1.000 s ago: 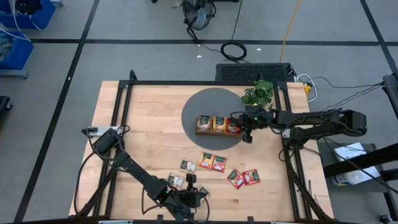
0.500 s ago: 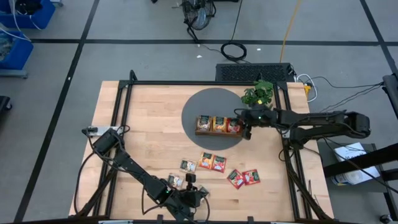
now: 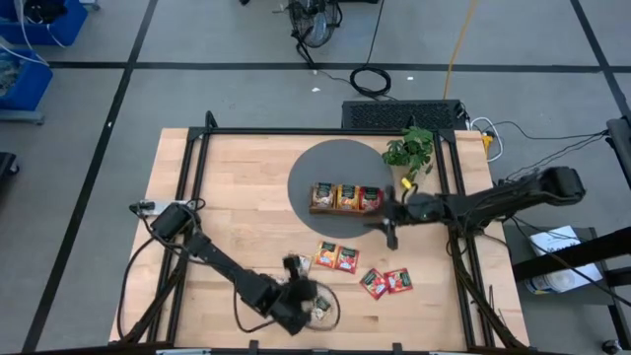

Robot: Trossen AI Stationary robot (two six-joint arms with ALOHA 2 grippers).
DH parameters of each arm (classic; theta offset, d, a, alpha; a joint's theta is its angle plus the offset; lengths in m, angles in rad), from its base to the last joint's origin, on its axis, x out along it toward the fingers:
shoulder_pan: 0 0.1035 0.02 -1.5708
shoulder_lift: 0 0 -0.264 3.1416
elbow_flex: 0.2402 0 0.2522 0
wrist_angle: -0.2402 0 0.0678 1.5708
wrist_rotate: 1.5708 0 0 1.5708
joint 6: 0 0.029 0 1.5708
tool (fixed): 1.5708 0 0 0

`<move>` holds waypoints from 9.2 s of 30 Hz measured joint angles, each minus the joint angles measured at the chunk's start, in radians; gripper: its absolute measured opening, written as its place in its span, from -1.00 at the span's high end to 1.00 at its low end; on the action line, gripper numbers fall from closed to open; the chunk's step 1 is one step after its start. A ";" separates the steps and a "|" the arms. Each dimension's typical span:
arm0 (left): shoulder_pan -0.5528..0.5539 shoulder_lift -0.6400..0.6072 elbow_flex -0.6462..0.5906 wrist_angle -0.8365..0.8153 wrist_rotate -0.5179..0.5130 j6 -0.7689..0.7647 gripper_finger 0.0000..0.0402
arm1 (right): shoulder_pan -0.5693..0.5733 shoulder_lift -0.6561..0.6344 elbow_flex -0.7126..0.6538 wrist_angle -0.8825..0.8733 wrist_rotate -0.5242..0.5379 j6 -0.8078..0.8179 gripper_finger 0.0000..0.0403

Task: Pick & Place Tea
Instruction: Put the orange tea bag into the middle section of the wooden organizer, then put the brown tea bag into the left section of the wooden organizer

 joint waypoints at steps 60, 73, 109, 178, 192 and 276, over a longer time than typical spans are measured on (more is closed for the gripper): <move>0.437 -0.120 -0.111 -0.057 0.445 -0.267 -0.20 | 0.274 0.924 0.364 0.227 0.077 0.025 1.00; 0.422 -0.108 -0.154 0.088 0.521 -0.230 -0.20 | 0.274 0.926 0.342 0.269 0.075 0.027 1.00; 0.362 -0.154 -0.144 0.177 0.490 -0.026 0.97 | 0.389 0.786 0.335 0.278 0.092 -0.021 0.79; 0.185 -0.128 -0.144 0.429 0.249 0.041 1.00 | 0.332 0.608 0.228 0.452 0.099 0.060 0.27; 0.184 -0.113 -0.144 0.428 0.256 0.032 0.98 | 0.319 0.614 0.228 0.431 0.025 0.037 0.99; -0.117 -0.241 -0.144 -0.311 -0.208 -0.633 0.30 | 0.152 0.413 0.419 -0.177 0.020 -0.232 0.22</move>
